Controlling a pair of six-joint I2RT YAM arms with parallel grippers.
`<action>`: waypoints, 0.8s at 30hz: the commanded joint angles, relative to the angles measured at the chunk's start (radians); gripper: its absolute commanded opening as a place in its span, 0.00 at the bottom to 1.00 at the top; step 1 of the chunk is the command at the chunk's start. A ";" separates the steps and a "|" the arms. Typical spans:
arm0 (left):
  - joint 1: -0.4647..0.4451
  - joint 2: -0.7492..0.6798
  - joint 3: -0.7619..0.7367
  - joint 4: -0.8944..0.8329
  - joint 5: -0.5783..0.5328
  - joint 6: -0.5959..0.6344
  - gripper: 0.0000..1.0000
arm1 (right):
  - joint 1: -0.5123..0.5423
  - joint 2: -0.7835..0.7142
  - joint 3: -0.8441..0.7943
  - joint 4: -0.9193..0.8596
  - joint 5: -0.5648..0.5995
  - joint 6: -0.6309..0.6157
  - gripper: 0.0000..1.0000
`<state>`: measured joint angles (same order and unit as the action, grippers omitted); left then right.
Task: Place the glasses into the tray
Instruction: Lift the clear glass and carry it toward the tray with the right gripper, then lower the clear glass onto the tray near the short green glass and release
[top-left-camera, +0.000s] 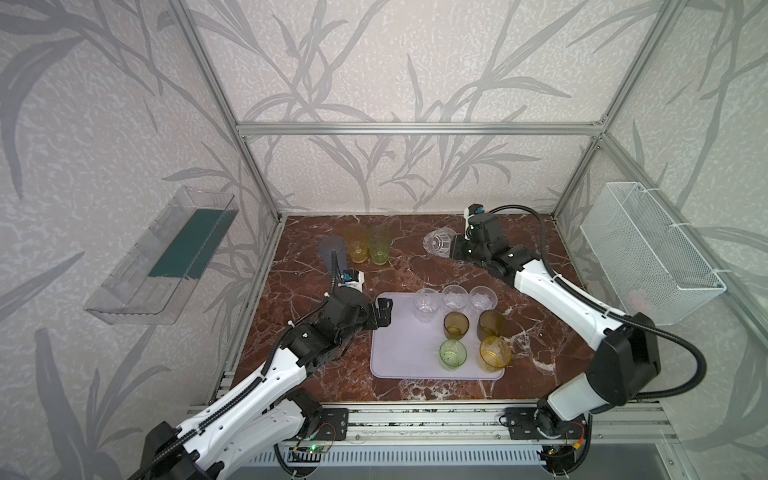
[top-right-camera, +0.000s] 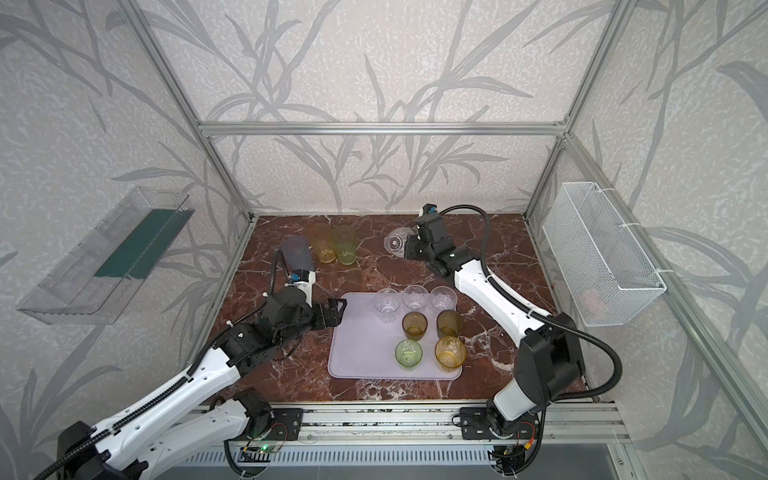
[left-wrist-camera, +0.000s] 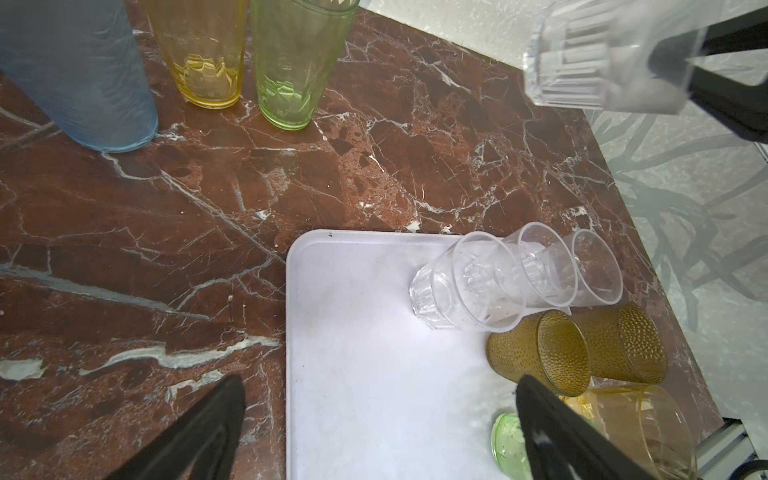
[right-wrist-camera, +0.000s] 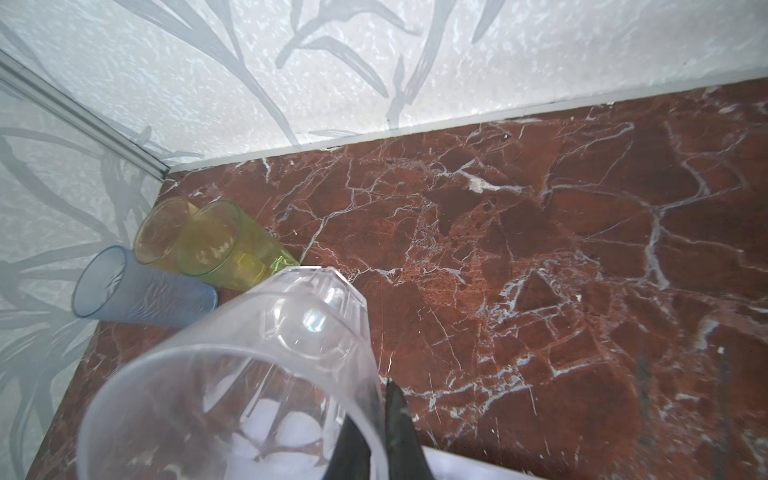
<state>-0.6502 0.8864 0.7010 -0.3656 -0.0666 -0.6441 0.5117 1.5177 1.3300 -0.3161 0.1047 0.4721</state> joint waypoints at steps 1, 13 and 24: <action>0.006 -0.002 0.077 -0.078 0.016 -0.005 0.99 | 0.012 -0.100 -0.003 -0.105 -0.017 -0.060 0.00; 0.014 -0.078 0.130 -0.169 0.040 -0.007 1.00 | 0.194 -0.384 -0.073 -0.352 0.066 -0.113 0.00; 0.029 -0.080 0.119 -0.151 0.068 -0.016 0.99 | 0.426 -0.437 -0.145 -0.473 0.129 -0.017 0.00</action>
<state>-0.6277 0.8165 0.8032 -0.5117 0.0021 -0.6487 0.8982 1.0851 1.2076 -0.7563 0.2016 0.4076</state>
